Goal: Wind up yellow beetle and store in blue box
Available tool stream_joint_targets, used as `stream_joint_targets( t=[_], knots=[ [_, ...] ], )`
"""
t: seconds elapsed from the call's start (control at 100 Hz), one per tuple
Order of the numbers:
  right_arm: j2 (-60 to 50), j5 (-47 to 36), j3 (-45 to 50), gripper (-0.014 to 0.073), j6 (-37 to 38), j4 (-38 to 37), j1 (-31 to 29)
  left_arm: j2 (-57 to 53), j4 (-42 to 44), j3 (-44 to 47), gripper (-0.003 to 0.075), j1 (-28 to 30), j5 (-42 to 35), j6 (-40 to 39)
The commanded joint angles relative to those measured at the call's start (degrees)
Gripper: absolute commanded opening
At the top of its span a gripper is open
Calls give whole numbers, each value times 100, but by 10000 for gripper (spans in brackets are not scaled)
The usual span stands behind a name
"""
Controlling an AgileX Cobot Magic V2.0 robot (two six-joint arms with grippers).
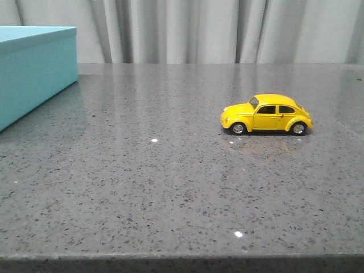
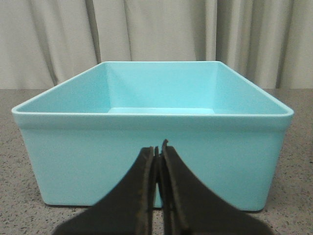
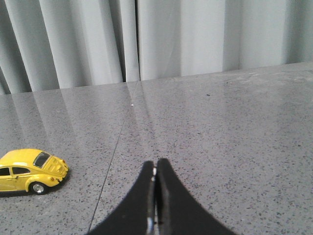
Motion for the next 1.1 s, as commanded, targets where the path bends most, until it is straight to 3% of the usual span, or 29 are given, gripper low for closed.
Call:
stream_joint_targets(
  t=[0.0,0.23,0.42,0.6,0.7,0.8,0.94,1.09],
  knots=[
    [-80,-480,-117,-67,-35,11,-38,-172,-37,246,-20,-38,-551,-50],
    [-73,-118,-446,-67,-35,11,-38,-172,-37,-91,-20,-38,-399,-50],
    [119,1538,-1337,-67,-35,11,-38,78,-37,-919,-20,-38,412,-50],
    [585,2478,-2048,-24,-35,11,-38,599,-37,-1643,-15,-38,827,-50],
    [885,2785,-2326,122,-35,17,-38,896,-37,-1927,54,-38,829,-50],
    [1178,2897,-2526,225,-35,55,-38,1199,-37,-2171,201,-38,829,-50],
    [1650,3069,-2804,238,-35,55,-38,1595,-37,-2402,345,-38,803,-50],
    [2289,3784,-3254,238,-35,55,-38,2061,-37,-2636,359,-38,827,-50]
  ],
)
